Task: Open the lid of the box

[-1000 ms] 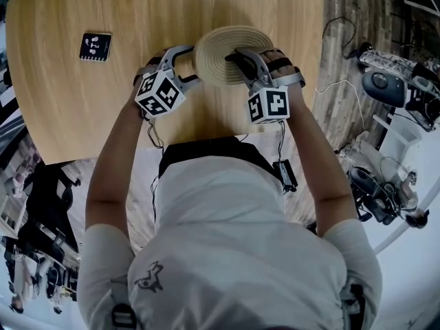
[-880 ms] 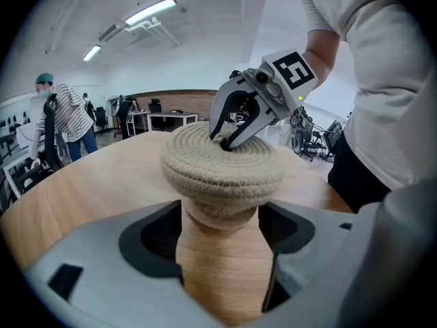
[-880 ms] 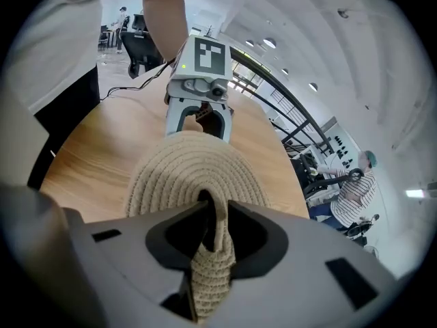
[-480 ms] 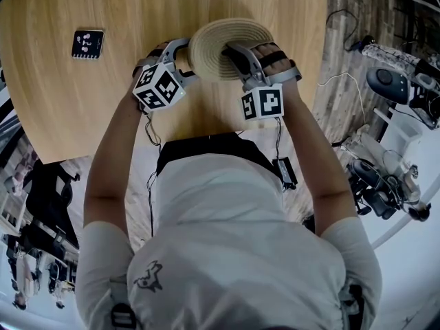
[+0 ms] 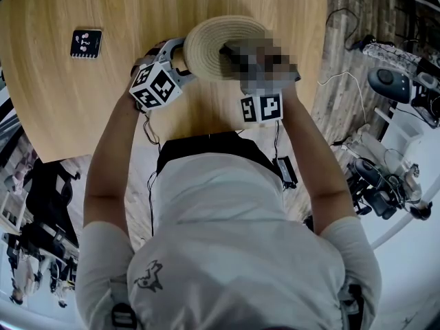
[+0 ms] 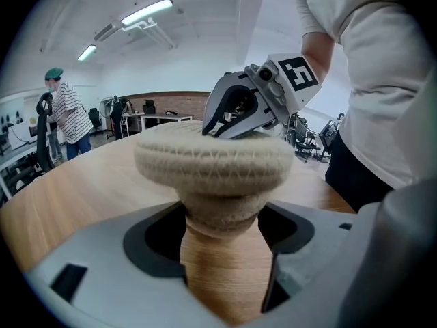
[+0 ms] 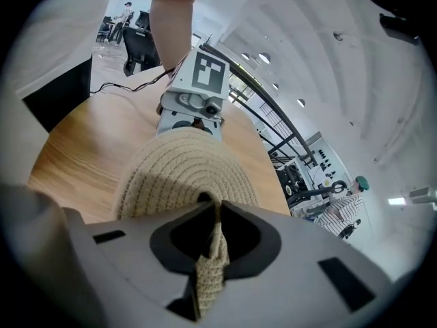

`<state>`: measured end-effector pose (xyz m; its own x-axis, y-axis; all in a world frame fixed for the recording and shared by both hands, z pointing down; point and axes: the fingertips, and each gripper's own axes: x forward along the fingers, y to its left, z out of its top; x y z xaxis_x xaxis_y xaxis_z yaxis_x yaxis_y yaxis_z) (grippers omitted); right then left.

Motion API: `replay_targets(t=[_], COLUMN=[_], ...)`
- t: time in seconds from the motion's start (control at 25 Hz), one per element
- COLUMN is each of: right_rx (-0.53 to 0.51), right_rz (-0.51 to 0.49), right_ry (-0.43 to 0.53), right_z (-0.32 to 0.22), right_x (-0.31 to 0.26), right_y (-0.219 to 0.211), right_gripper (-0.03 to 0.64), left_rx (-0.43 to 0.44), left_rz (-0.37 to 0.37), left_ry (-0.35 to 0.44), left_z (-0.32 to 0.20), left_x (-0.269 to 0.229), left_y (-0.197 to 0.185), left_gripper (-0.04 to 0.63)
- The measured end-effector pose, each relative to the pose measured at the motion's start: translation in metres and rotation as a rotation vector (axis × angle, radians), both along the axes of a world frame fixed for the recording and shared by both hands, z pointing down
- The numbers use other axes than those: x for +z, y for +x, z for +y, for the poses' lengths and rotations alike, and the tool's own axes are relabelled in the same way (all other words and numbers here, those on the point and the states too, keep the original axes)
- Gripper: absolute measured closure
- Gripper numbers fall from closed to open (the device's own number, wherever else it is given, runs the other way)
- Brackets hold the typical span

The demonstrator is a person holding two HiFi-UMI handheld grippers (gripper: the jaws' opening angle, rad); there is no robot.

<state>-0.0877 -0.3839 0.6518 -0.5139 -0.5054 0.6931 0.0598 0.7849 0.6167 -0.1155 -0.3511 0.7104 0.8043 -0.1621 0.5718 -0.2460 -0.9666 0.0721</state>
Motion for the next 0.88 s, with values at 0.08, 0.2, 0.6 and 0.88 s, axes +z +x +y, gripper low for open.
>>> replay_targets(t=[0.08, 0.2, 0.6, 0.88], right_rx=[0.013, 0.034, 0.062, 0.126], right_rz=[-0.024, -0.050, -0.102, -0.184], right_ry=[0.007, 0.012, 0.043, 0.061], right_z=[-0.001, -0.001, 0.007, 0.008], right_x=[-0.007, -0.015, -0.032, -0.059], right_y=[-0.001, -0.002, 0.001, 0.019], right_gripper=[0.580, 0.580, 0.581, 0.581], left_rx=[-0.003, -0.006, -0.029, -0.119], left_rz=[0.000, -0.002, -0.017, 0.001], left_ry=[-0.001, -0.003, -0.023, -0.053], left_z=[0.001, 0.002, 0.005, 0.007], left_x=[0.001, 0.003, 0.013, 0.011], left_y=[-0.002, -0.004, -0.012, -0.017], left_gripper=[0.261, 0.261, 0.259, 0.259])
